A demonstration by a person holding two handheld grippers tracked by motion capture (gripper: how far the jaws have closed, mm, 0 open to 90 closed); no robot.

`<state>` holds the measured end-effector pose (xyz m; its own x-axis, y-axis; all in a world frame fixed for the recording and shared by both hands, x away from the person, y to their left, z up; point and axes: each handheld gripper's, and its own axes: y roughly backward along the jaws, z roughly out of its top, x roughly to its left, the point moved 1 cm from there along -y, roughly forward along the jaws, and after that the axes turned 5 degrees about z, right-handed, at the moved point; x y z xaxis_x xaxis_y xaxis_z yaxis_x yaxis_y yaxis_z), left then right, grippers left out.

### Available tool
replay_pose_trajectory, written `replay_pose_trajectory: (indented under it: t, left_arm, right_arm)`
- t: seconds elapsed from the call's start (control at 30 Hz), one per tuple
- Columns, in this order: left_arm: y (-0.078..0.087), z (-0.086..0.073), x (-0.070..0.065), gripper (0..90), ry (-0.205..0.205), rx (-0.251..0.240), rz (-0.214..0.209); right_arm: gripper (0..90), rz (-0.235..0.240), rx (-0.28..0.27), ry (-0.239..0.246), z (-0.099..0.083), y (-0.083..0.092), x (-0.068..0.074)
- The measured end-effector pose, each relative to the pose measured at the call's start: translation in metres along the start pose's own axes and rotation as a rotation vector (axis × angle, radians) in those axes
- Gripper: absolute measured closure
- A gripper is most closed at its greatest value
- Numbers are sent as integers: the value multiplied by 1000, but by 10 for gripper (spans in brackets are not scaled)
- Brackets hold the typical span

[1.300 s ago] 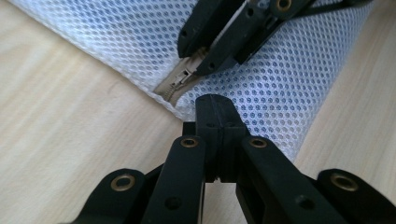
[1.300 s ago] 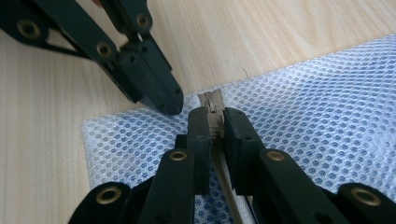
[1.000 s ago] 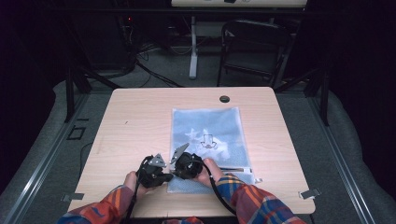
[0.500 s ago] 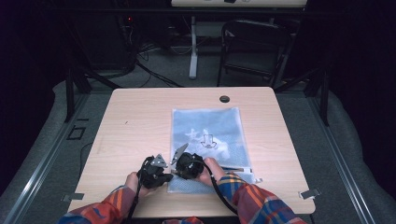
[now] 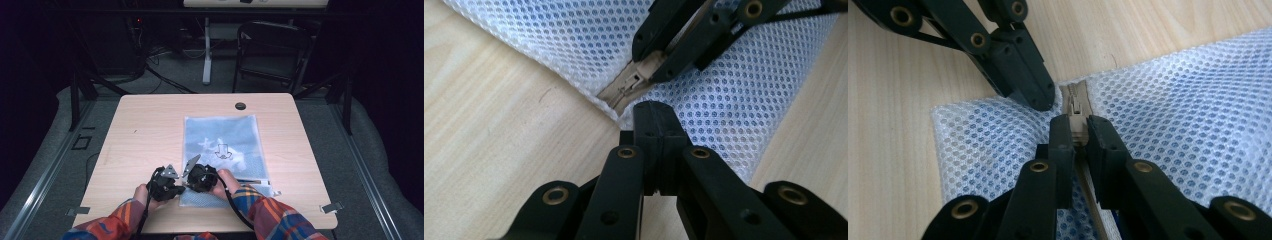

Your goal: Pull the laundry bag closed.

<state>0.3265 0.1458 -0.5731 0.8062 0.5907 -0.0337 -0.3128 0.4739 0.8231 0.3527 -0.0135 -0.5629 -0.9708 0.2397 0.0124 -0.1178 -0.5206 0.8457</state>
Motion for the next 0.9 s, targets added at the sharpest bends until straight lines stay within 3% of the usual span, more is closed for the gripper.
replay_pose_trajectory:
  t: [0.1,0.13,0.2,0.37,0.4,0.43,0.63,0.9]
  left_arm:
    - [2,1,4,899,-28,-5,21]
    - [0,1,3,899,8,-27,17]
    - [-3,1,3,900,22,-20,14]
    - [-2,2,1,900,18,1,45]
    - [-1,2,2,900,-5,18,46]
    - [-2,2,1,900,17,6,46]
    - [-2,2,0,900,18,4,53]
    - [-3,2,2,900,34,-6,29]
  right_arm:
    - [818,-15,-22,2,1,-1,4]
    - [818,-13,-9,17,2,0,3]
    - [819,-26,-3,32,3,0,5]
    - [820,-66,32,77,5,-1,10]
    - [820,-71,36,78,5,0,10]
    - [820,-71,38,76,5,1,11]
    - [821,-70,51,78,4,3,10]
    - [820,-57,59,69,0,6,6]
